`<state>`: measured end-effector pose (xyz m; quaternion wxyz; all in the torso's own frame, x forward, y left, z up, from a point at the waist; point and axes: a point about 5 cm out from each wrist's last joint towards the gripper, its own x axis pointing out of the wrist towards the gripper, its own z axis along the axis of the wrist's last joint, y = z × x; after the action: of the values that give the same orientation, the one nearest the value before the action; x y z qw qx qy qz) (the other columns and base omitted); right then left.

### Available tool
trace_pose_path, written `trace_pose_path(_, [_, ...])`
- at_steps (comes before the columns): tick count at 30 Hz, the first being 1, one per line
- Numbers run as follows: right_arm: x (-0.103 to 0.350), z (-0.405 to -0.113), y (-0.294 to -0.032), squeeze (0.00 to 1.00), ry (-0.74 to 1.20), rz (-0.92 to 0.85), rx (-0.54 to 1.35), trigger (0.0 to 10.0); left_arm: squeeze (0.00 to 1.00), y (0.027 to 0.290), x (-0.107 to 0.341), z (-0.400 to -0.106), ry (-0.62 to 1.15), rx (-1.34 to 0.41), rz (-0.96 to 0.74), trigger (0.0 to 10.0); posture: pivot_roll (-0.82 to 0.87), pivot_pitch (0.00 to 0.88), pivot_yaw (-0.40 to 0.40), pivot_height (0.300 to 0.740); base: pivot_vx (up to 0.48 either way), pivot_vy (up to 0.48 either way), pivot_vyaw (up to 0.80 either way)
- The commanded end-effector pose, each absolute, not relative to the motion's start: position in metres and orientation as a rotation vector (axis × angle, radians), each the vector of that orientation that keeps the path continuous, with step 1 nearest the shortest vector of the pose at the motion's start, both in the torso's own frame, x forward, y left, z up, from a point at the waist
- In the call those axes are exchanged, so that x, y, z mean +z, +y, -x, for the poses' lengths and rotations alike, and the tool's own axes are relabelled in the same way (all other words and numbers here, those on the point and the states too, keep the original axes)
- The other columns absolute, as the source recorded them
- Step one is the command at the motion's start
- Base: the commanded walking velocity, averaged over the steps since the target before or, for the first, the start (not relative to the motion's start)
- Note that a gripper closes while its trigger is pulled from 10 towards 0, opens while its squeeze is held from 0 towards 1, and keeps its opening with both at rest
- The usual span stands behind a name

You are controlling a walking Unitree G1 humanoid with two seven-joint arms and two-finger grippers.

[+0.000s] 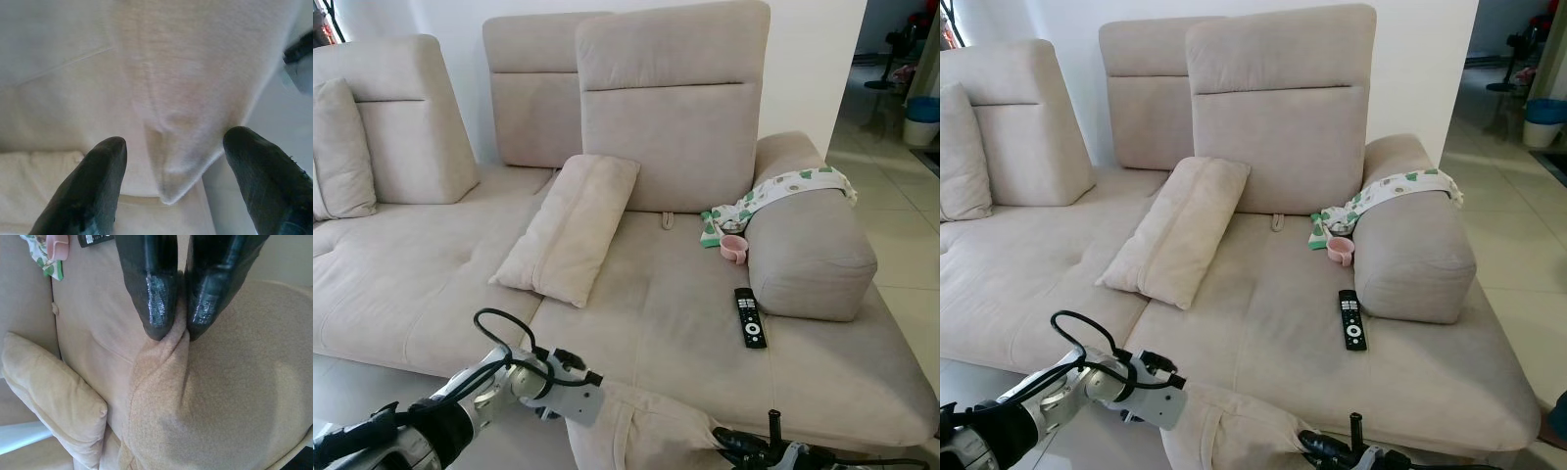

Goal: Move the pillow to the sofa from floor

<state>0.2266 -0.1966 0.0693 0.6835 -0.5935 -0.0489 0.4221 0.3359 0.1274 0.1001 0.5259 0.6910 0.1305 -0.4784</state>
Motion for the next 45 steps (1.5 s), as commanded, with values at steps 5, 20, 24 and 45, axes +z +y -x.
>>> trace_pose_path(5, [0.066,-0.220,-0.194,0.00,-0.112,1.334,0.960,0.0,0.00,0.138,0.100,-0.341,0.372,-1.125,-1.713,10.0,0.00,0.000,0.106,0.553,0.000,0.000,0.00])
trace_pose_path(20, [0.066,-0.224,-0.191,0.00,-0.113,1.341,0.930,0.0,0.00,0.134,0.083,-0.325,0.405,-1.284,-1.691,10.0,0.00,0.000,0.102,0.553,0.000,0.000,0.00])
trace_pose_path(24, [0.069,-0.226,-0.187,0.00,-0.130,1.334,0.916,0.0,0.00,0.133,0.078,-0.321,0.406,-1.303,-1.688,10.0,0.00,0.000,0.100,0.553,0.000,0.000,0.00])
trace_pose_path(45, [0.079,-0.234,-0.179,0.00,-0.175,1.227,0.775,10.0,0.00,0.113,0.091,-0.316,0.264,-1.261,-1.551,0.0,0.01,0.000,0.095,0.553,0.000,0.000,0.00])
